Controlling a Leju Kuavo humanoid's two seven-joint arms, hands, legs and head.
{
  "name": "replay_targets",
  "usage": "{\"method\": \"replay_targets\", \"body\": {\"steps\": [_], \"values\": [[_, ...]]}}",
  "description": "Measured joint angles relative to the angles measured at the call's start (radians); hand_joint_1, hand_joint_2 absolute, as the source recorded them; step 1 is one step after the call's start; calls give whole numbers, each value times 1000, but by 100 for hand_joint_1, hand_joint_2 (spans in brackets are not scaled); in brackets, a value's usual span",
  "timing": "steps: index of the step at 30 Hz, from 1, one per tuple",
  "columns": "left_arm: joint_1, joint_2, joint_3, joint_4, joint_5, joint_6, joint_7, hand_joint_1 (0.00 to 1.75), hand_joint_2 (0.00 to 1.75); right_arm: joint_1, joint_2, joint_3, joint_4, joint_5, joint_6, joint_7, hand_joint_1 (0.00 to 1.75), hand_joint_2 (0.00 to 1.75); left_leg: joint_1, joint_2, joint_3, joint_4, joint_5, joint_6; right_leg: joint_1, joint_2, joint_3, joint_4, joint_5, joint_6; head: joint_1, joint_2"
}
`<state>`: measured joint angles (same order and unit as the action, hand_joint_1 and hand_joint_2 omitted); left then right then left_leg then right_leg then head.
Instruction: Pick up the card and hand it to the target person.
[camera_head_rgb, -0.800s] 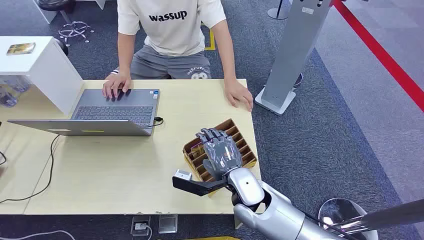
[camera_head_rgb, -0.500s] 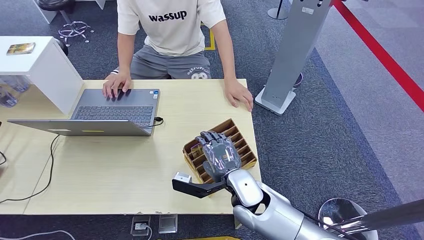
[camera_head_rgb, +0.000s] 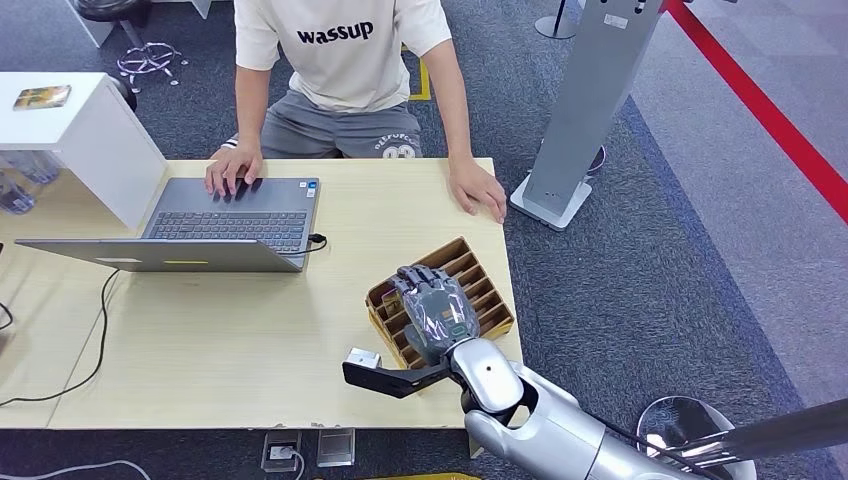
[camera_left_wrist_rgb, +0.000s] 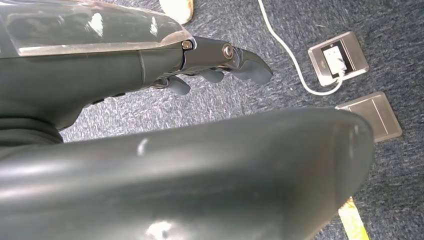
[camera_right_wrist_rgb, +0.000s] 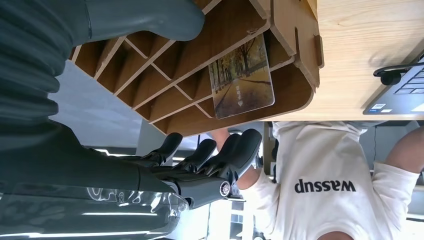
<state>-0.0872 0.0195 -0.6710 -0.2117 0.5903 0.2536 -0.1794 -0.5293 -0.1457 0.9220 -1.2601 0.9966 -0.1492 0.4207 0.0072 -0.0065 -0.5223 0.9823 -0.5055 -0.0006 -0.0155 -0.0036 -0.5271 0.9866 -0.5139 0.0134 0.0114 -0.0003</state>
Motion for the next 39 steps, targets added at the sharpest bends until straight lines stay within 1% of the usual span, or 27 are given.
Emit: {"method": "replay_targets", "body": {"steps": [5, 9, 23, 27, 30, 34, 39], "values": [[0, 0, 0, 0, 2, 1, 0, 0, 0, -5, 0, 9, 8, -7, 0, -2, 60, 175, 0, 0, 0, 0, 0, 0, 0, 0, 0, 0, 0, 0, 0, 0], [1, 0, 0, 0, 4, 1, 0, 0, 0, -8, 0, 12, 14, -15, 0, -3, 73, 175, 0, 0, 0, 0, 0, 0, 0, 0, 0, 0, 0, 0, 0, 0], [1, 0, -1, 0, 15, 7, 0, 0, 0, -28, 1, 20, 23, -33, -1, 2, 83, 175, 0, 0, 0, 0, 0, 0, 0, 0, 0, 0, 0, 0, 0, 0], [1, 0, -5, 0, 17, 7, -1, 0, 0, -32, 1, 22, 23, -36, -3, 6, 91, 175, 0, 0, 0, 0, 0, 0, 0, 0, 0, 0, 0, 0, 0, 0], [1, 0, -9, 0, 18, 7, 0, 0, 0, -32, 1, 23, 23, -37, -3, 7, 92, 175, 0, 0, 0, 0, 0, 0, 0, 0, 0, 0, 0, 0, 0, 0], [1, 0, -12, 0, 18, 7, -1, 0, 0, -29, 0, 27, 26, -39, -3, 8, 85, 175, 0, 0, 0, 0, 0, 0, 0, 0, 0, 0, 0, 0, 0, 0], [1, 0, -17, 0, 19, 8, 0, 0, 0, -29, 0, 28, 29, -44, -4, 7, 95, 175, 0, 0, 0, 0, 0, 0, 0, 0, 0, 0, 0, 0, 0, 0]]}}
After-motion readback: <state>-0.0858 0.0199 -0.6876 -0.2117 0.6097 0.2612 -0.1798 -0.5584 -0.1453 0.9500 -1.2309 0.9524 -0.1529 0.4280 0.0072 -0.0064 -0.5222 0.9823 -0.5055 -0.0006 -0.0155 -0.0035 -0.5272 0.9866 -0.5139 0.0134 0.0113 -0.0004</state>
